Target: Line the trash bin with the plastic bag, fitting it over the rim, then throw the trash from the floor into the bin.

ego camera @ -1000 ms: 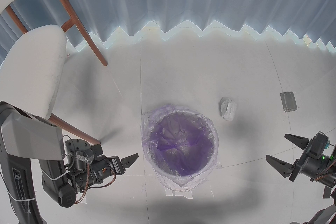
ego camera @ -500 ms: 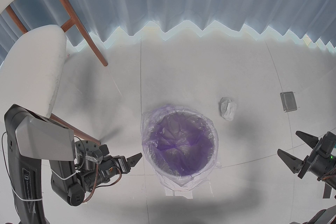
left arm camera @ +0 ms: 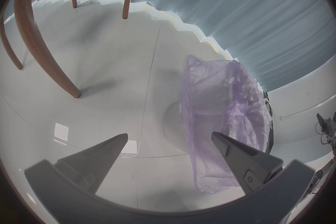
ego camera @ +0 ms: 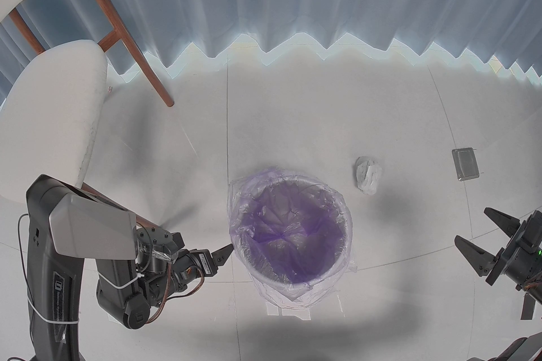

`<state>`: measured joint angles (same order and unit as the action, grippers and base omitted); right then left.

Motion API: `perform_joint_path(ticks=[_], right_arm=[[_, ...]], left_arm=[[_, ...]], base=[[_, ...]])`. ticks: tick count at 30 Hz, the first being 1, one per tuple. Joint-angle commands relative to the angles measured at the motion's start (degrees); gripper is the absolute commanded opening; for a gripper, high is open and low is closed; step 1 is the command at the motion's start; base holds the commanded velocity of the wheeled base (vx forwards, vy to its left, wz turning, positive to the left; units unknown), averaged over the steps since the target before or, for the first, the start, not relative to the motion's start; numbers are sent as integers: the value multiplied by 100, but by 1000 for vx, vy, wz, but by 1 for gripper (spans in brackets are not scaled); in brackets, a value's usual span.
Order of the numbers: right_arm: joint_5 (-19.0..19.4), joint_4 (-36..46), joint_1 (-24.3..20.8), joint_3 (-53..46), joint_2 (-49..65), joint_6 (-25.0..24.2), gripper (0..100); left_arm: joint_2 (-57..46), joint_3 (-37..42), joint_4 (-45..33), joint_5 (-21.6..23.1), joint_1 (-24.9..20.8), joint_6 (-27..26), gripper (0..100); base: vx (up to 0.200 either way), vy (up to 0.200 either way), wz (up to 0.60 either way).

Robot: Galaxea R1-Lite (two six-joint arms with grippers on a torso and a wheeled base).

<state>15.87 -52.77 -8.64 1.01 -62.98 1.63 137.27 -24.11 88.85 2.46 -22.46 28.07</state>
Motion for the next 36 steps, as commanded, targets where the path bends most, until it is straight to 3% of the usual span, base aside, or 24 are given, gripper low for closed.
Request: perform_joint_path(ticks=[1, 21, 36], right_arm=[[-5, 21, 12, -92, 22, -5, 100], [-5, 268, 144, -101, 93, -75, 100], [-5, 593, 214, -92, 180, -84, 100]], left_arm=[[222, -111, 1, -9, 4, -4, 100], [617, -849, -43, 17, -84, 40, 100], [635, -1939, -1335, -9, -215, 14, 100]], base=[[0, 0, 0], [0, 0, 0], [0, 0, 0]])
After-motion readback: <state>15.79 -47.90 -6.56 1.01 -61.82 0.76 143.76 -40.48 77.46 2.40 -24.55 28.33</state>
